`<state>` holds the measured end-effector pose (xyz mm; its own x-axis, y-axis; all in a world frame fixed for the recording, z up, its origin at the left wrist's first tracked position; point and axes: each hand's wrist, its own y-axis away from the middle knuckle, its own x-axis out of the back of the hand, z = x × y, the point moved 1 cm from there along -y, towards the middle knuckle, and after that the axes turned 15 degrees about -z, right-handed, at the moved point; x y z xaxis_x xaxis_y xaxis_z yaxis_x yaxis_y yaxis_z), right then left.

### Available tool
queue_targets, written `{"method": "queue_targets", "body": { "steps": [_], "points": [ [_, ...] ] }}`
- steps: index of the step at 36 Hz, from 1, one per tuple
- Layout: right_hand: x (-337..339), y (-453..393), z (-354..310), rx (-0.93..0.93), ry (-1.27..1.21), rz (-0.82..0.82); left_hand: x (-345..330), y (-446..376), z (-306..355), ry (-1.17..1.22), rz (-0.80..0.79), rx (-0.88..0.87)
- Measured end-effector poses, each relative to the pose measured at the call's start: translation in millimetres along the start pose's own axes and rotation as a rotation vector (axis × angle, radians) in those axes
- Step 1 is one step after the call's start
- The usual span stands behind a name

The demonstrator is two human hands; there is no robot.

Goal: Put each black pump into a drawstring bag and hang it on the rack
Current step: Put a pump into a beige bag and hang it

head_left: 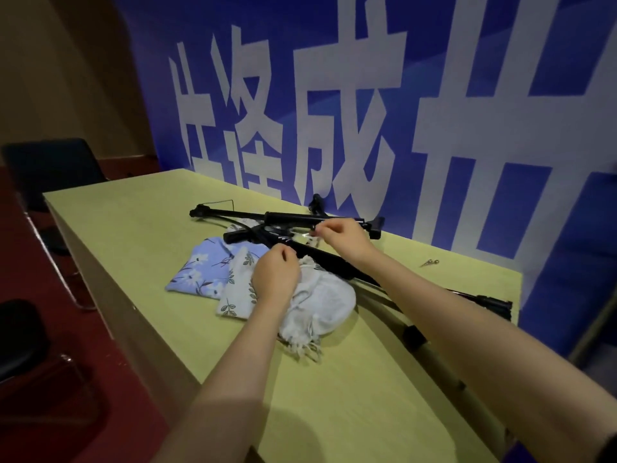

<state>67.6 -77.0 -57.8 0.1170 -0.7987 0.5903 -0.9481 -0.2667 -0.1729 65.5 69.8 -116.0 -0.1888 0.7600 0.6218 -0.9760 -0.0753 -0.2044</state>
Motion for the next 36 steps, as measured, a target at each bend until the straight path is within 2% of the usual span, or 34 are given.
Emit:
{"method": "queue_targets", "body": {
  "steps": [3,9,12,15,22,26,33,34,36],
  "points": [
    [12,4,-7,-0.019,-0.044,0.03,0,2,-1,0.012,-0.016,0.003],
    [27,25,3,-0.323,0.508,-0.259,5,-1,7,-0.019,-0.088,0.152],
    [29,41,12,-0.443,0.496,-0.344,4,-2,7,0.031,-0.099,0.115],
    [27,52,18,-0.428,0.396,-0.329,1,1,5,0.097,-0.142,0.029],
    [36,61,8,-0.359,0.303,-0.275,6,5,6,0.05,-0.217,-0.053],
    [47,63,-9,-0.309,0.357,-0.238,11,8,8,0.05,-0.272,-0.148],
    [77,81,-33,-0.339,0.5,-0.236,12,1,5,-0.216,-0.257,-0.155],
    [82,86,-35,-0.349,0.509,-0.228,13,-1,7,-0.223,-0.226,-0.131],
    [93,100,-37,-0.384,0.51,-0.215,14,-2,9,-0.08,-0.16,-0.115]
  ]
}}
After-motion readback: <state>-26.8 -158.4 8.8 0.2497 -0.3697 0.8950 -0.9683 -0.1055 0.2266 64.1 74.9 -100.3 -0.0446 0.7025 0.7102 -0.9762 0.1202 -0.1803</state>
